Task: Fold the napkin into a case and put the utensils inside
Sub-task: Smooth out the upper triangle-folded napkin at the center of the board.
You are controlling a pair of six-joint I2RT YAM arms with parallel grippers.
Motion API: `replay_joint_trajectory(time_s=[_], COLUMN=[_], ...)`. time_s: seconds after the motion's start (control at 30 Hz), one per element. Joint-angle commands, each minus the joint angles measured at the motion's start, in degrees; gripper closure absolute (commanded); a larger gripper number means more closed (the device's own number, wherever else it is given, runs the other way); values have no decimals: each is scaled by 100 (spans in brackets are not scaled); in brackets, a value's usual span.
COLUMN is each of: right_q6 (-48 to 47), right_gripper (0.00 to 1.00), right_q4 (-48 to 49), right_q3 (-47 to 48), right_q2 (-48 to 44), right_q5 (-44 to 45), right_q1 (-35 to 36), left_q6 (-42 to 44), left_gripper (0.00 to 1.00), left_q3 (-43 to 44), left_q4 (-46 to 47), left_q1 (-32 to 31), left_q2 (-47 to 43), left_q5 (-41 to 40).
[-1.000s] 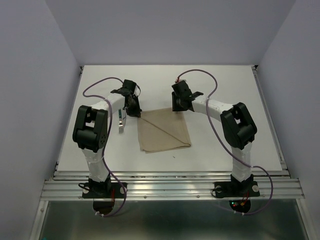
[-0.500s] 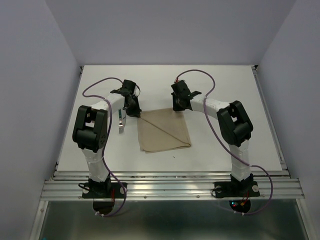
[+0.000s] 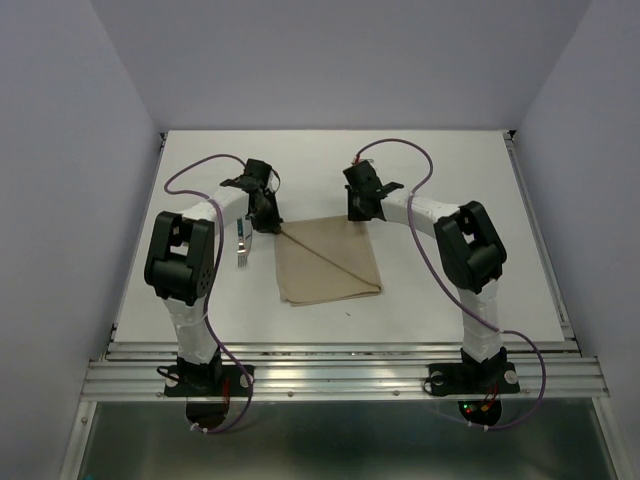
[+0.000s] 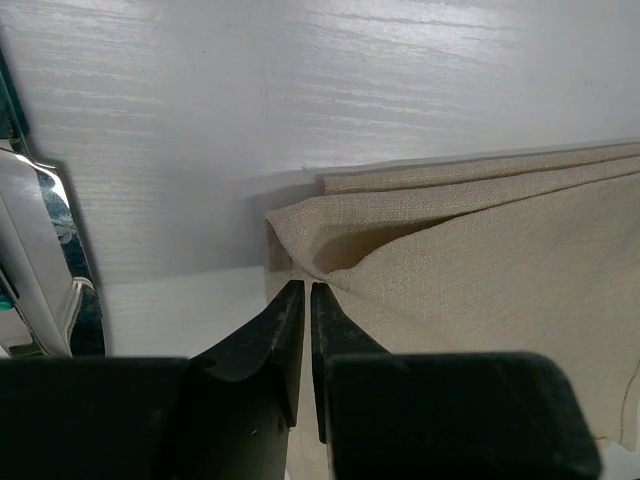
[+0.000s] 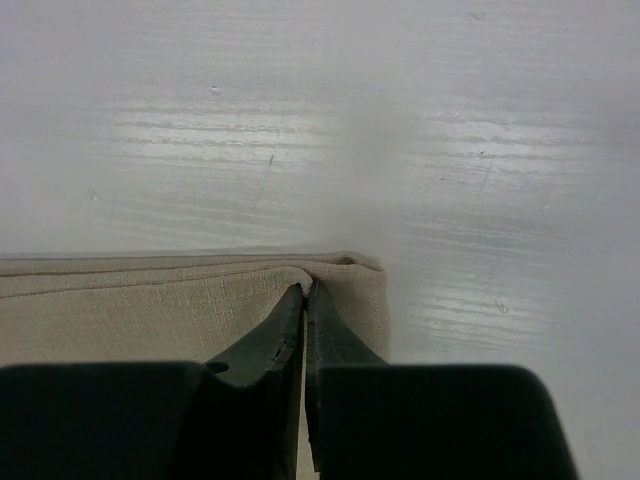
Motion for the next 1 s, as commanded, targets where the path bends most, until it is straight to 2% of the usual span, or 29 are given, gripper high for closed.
replay_joint_trajectory(time_s=[0.0, 0.3, 0.53, 0.97], right_q6=[191, 244, 235, 262], right_gripper=[99, 99, 99, 99], right_q4=[243, 279, 296, 305], right_q3=[-76, -93, -111, -111], right_q2=[-298, -245, -236, -236], right_q5=[265, 169, 90, 46], right_q1=[-99, -99, -99, -99], left_q6=[79, 35, 62, 79], left_gripper=[80, 80, 82, 87], left_q3=[126, 249, 311, 512], left_q4=[-66, -57, 180, 259], left_q1=[45, 45, 45, 45], left_q2=[-423, -379, -467, -186], left_q5=[-30, 49, 567, 577])
